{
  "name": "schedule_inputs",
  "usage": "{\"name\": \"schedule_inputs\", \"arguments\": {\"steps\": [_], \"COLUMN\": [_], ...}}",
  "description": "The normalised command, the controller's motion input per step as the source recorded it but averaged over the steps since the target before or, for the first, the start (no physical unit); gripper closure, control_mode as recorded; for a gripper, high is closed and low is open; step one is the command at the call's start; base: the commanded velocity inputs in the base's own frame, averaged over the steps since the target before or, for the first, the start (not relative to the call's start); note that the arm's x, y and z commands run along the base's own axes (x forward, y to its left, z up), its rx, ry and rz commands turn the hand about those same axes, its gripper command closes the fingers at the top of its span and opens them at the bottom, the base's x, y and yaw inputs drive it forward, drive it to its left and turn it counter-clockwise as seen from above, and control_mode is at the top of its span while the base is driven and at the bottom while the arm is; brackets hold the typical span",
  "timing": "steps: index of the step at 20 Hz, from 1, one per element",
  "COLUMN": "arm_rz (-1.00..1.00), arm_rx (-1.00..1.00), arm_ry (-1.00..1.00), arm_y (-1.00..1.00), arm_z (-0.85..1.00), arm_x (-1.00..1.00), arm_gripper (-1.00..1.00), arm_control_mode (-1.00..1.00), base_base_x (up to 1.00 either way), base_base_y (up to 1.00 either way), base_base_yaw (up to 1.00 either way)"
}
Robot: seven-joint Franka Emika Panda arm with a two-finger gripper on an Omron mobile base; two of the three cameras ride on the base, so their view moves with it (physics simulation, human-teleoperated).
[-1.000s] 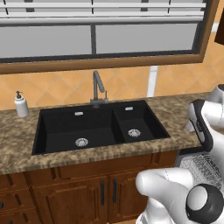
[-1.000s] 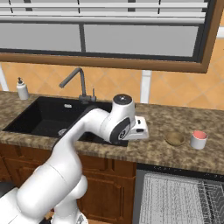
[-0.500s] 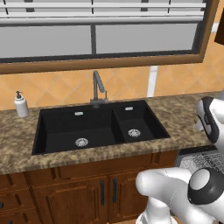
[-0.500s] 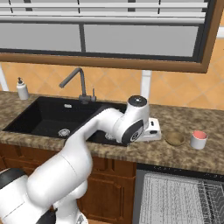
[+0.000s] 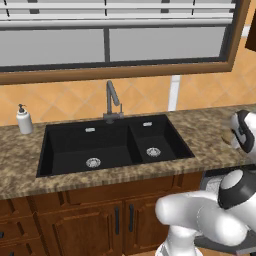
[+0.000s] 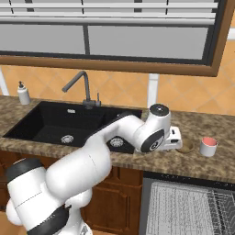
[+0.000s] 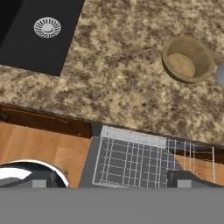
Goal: Pick up the cup and bowl from the counter, place them in the dishwasher, and close the dishwasher door.
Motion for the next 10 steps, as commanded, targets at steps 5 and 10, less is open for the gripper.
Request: {"name": "schedule_inputs", "arguments": {"steps": [5, 10], "arm_rz": [0.0, 0.0], "arm_rx": [0.0, 0.0], "arm_ry": [0.0, 0.02], "arm_y": [-0.56, -0.62], "arm_z": [-0.08, -0.04], "arm_x": [0.33, 0.22], "arm_gripper": [-1.0, -1.0], "arm_control_mode": [-1.0, -1.0], "base_base_x": [0.0, 0.0], "base_base_y": [0.0, 0.0], "base_base_yaw": [0.0, 0.0]}}
